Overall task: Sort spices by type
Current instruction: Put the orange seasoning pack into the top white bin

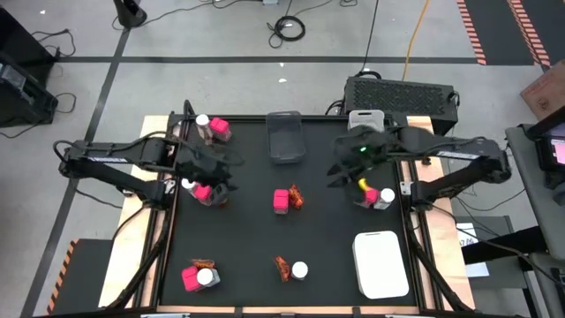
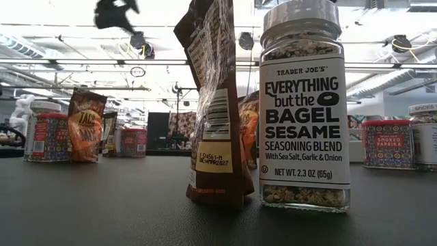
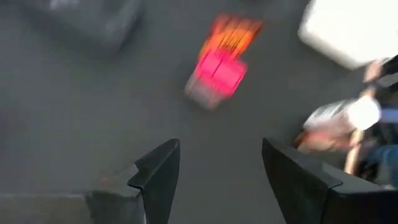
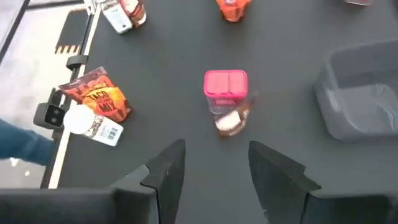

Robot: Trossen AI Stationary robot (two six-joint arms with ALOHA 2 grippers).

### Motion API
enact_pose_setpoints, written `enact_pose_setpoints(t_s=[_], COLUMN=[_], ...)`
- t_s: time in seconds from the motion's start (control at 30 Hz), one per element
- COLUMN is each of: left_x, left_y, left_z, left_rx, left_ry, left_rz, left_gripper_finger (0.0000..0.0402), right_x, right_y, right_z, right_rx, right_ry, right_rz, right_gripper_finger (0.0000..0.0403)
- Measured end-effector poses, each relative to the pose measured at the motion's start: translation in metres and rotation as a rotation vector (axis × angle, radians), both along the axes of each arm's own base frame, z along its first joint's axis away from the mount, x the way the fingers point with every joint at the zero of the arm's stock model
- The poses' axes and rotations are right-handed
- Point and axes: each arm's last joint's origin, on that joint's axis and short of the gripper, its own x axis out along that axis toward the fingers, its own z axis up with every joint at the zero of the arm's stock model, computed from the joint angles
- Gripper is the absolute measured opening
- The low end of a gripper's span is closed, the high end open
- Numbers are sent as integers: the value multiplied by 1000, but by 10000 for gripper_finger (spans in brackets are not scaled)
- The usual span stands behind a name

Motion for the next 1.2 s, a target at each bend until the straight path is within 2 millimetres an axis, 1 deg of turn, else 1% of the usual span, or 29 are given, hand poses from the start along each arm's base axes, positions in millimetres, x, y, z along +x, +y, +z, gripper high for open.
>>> enact_pose_setpoints(t_s=[0.1,0.23,0.3,0.47,0.57,0.73,0.9,1.1,1.2], left_x=[-11,-21,-26,-28,-26,-27,-25,-25,-23], left_y=[-9,-14,-16,-22,-23,-23,-25,-25,-25], left_z=[-7,-10,-13,-34,-49,-71,-89,-111,-119], left_rx=[14,106,115,94,78,43,-10,-8,3], left_ry=[116,174,209,275,285,338,331,347,323], left_rz=[62,205,264,329,332,363,372,363,351], left_gripper_finger=[231,231,231,231,231,231,231,231,231], right_x=[21,46,56,77,85,88,87,87,86], right_y=[5,4,4,3,3,0,-12,-24,-30], right_z=[-12,-27,-33,-44,-42,-27,-21,-20,-20], right_rx=[-27,-101,-140,-197,-215,-268,-289,-314,-319], right_ry=[1,-14,-37,-85,-95,-160,-168,-174,-174], right_rz=[52,101,135,197,218,242,219,203,190], right_gripper_finger=[171,171,171,171,171,171,171,171,171])
